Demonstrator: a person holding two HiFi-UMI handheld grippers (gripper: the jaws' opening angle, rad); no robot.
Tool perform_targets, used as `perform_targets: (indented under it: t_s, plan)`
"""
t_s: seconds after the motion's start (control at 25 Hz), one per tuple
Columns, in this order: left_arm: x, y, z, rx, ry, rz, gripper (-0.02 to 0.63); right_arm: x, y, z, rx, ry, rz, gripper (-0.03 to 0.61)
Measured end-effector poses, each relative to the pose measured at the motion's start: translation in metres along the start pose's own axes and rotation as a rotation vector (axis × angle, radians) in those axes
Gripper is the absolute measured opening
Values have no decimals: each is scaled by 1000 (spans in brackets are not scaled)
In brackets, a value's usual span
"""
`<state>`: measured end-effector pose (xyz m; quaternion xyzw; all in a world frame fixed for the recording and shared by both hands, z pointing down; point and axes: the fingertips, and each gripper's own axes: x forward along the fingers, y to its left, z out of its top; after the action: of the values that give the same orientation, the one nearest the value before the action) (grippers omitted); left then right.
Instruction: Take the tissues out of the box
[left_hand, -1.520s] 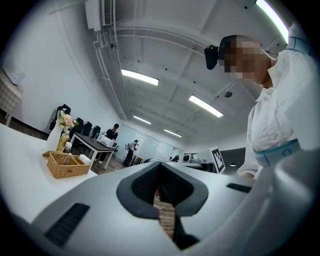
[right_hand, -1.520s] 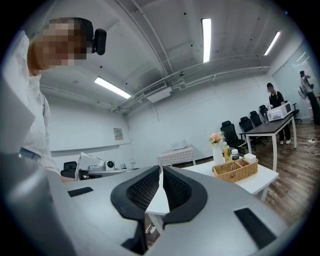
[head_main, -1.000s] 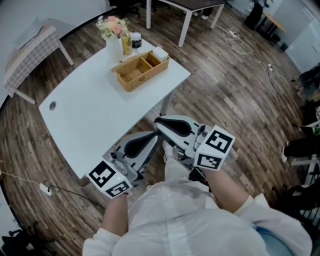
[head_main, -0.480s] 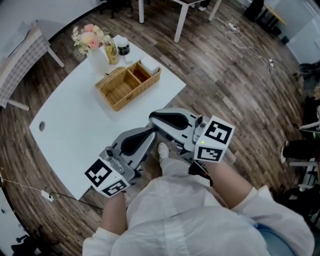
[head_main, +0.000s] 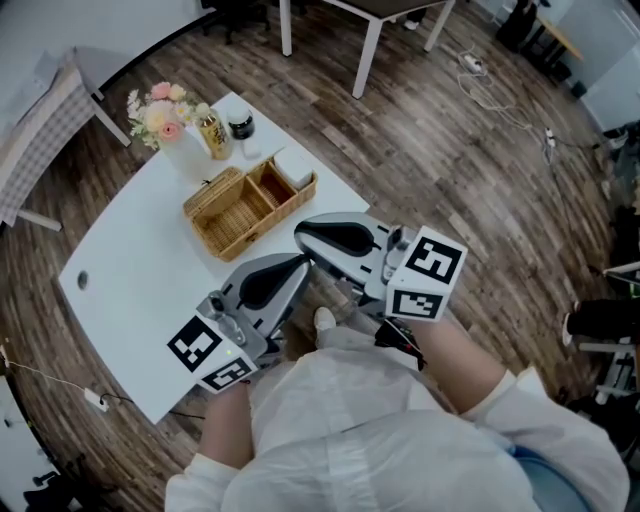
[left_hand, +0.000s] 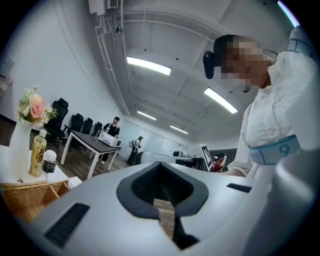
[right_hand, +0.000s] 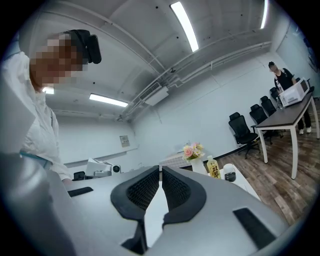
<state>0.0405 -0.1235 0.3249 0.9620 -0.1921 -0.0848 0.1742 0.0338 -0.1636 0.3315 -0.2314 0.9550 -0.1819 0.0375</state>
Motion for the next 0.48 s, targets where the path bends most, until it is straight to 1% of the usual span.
perform_targets:
  t_s: [0.24,0.48]
  plan:
    - [10,20,8,-7,-5,15,2,11,-18,8,-1,22,21,35]
    - [-1,40,13,-21,6,-9,2,33,-25,7,-1,28,-3,35]
